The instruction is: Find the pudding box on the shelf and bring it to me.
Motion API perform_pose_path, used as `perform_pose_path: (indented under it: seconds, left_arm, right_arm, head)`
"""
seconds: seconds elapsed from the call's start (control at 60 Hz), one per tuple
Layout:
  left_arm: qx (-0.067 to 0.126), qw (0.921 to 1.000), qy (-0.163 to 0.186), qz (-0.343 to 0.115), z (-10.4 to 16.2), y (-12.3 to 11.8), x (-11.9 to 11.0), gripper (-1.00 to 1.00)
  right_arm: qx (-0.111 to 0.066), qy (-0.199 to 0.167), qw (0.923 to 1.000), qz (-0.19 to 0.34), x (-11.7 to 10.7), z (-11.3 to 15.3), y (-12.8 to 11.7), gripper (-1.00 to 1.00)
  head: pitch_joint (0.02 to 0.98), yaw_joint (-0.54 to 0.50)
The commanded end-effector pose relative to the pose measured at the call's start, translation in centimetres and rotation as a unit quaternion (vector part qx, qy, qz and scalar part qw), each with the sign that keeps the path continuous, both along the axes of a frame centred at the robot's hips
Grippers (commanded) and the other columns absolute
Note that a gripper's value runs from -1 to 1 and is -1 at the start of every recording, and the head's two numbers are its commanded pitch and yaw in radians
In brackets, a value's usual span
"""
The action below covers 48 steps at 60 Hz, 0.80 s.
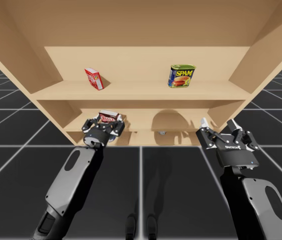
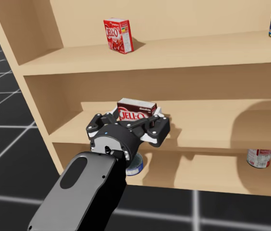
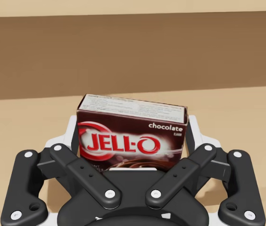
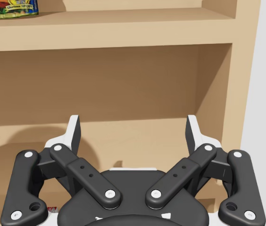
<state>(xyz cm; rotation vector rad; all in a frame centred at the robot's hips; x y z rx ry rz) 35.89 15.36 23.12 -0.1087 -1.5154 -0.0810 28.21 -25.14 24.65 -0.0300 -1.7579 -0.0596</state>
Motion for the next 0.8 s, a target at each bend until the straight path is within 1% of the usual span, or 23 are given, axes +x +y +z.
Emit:
perform_pose_path:
  seconds: [0.017,0.117,0.15,0.167,0.183,0.2,0.267,0.433,0.467,0.617,0.633,0.7,0.733,0.75,0.8]
  left_arm:
    - [0.002,1.0,0.004,0.007,-0.4,-0.3,1.2,-1.0]
    - [-0.001,1.0,0.005,0.006,-0.6,-0.2,1.4,-1.0]
    - [-0.001,1.0,0.004,0.006,-0.7,-0.2,1.4,-0.79]
    - [-0.001,1.0,0.002,0.007,-0.7,-0.2,1.4,-0.2]
    - [-0.001,1.0,0.002,0.006,-0.7,-0.3,1.4,0.19]
    - [-0.002,1.0,0.002,0.006,-0.8,-0.3,1.3,0.9]
    - [-0.002,1.0,-0.001,0.003,-0.6,-0.3,1.1,1.0]
    - [-0.006,0.9999,-0.012,-0.007,0.7,-0.1,-0.2,1.0]
    - [-0.009,0.9998,-0.012,-0.01,1.2,0.0,-0.9,1.0]
    - [-0.001,0.9997,-0.014,-0.018,2.2,0.4,-3.6,1.0]
    - [-0.001,0.9996,-0.015,-0.023,2.4,0.5,-4.3,1.0]
    - [-0.005,0.9996,-0.012,-0.026,2.6,0.6,-5.3,1.0]
    - [-0.009,0.9995,-0.008,-0.03,2.8,0.7,-6.0,1.0]
    - [-0.011,0.9993,-0.007,-0.035,2.9,0.8,-6.8,1.0]
    - [-0.011,0.9992,-0.009,-0.038,3.1,0.9,-7.5,0.99]
  right_arm:
    - [0.0,0.001,1.0,0.0,0.0,0.0,-0.1,-1.0]
    - [0.0,0.002,1.0,-0.001,0.0,-0.1,-0.1,-1.0]
    - [0.0,0.002,1.0,-0.002,0.0,-0.1,-0.1,-1.0]
    - [0.001,0.002,1.0,-0.002,0.0,-0.1,-0.1,-1.0]
    - [0.001,0.002,1.0,-0.002,0.0,-0.1,-0.1,-1.0]
    - [0.001,0.002,1.0,-0.002,0.0,-0.1,-0.1,-1.0]
    - [0.0,0.002,1.0,-0.002,0.1,-0.1,-0.1,-1.0]
    - [-0.001,0.002,1.0,-0.002,0.1,-0.1,-0.2,-1.0]
    - [-0.001,0.002,1.0,-0.002,0.2,-0.1,-0.2,-1.0]
    - [-0.002,0.004,1.0,-0.001,0.3,-0.2,-0.2,-1.0]
    - [-0.002,0.003,1.0,-0.001,0.3,-0.2,-0.2,-1.0]
    - [-0.002,0.004,1.0,-0.001,0.3,-0.2,-0.2,-1.0]
    - [-0.003,0.004,1.0,-0.001,0.3,-0.2,-0.2,-1.0]
    - [-0.003,0.004,1.0,-0.002,0.3,-0.2,-0.2,-1.0]
    - [-0.003,0.004,1.0,-0.002,0.3,-0.2,-0.2,-1.0]
  head:
    - [0.577,0.25]
    - [0.576,0.25]
    - [0.576,0.25]
    - [0.576,0.25]
    - [0.576,0.25]
    - [0.575,0.25]
    - [0.574,0.25]
    - [0.57,0.25]
    - [0.567,0.24]
    - [0.566,0.24]
    - [0.566,0.24]
    - [0.565,0.24]
    - [0.564,0.24]
    - [0.563,0.24]
    - [0.563,0.24]
